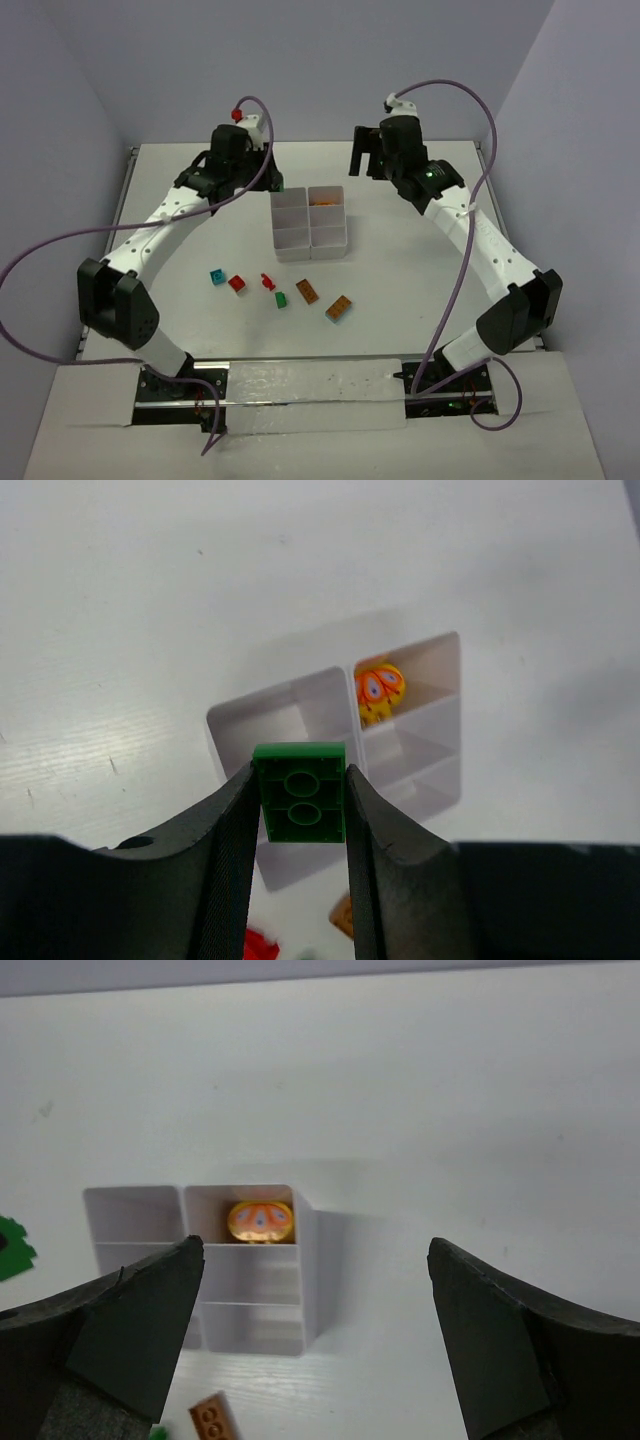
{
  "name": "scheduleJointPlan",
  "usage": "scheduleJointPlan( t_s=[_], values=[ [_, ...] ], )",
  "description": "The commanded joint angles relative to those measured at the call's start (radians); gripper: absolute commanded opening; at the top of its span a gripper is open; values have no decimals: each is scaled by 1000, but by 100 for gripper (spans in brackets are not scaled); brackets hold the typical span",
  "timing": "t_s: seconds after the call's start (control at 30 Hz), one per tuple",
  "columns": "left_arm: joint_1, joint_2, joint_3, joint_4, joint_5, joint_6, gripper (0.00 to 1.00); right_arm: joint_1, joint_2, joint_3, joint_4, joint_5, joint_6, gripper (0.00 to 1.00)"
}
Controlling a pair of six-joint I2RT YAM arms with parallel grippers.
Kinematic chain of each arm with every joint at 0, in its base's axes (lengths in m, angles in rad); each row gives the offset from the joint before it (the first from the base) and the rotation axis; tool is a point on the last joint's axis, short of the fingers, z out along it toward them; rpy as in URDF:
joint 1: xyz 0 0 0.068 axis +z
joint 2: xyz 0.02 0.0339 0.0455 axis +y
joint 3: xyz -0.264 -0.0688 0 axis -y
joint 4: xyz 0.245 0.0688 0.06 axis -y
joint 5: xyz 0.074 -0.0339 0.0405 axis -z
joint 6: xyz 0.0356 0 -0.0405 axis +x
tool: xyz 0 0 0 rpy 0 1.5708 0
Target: Sort the legos into containers by color
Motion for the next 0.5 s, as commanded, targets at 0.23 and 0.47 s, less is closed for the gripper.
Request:
scheduleJointPlan(
  t_s=[0.23, 0.47],
  values=[
    [-121, 124, 59, 80, -375, 6, 2, -38, -61, -134, 29, 2, 1, 100],
    [-147, 106, -61, 244, -479, 81, 7, -40, -64, -142, 33, -6, 3, 100]
  ],
)
